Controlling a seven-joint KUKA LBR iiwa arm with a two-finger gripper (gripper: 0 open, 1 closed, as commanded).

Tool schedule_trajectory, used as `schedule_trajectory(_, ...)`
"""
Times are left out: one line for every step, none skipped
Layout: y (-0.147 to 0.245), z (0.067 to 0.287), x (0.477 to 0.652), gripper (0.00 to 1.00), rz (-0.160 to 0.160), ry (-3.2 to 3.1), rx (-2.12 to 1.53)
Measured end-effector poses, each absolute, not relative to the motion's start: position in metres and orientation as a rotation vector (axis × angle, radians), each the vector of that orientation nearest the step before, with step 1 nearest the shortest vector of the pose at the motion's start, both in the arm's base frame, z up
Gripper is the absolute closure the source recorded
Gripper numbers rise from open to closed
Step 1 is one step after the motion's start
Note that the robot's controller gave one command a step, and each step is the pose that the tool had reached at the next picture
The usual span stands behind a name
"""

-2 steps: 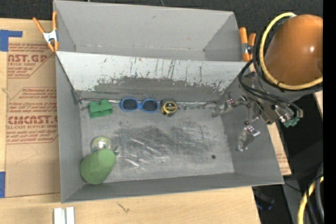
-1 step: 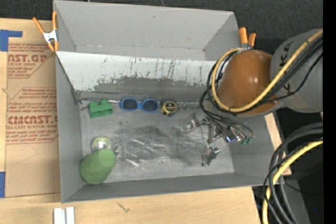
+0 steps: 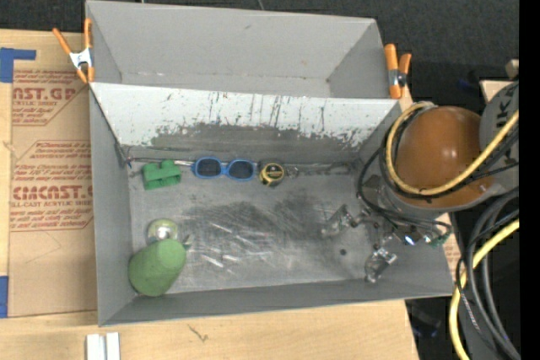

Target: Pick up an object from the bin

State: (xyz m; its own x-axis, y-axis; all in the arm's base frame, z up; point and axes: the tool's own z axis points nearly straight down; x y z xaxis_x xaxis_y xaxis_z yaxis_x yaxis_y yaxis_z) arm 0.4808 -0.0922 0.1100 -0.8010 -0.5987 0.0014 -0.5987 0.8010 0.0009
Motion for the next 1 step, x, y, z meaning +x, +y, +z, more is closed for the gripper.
schedule_trajectory(-0.0578,0.0721,0.5902,0.00,0.000,-2.987,0.976)
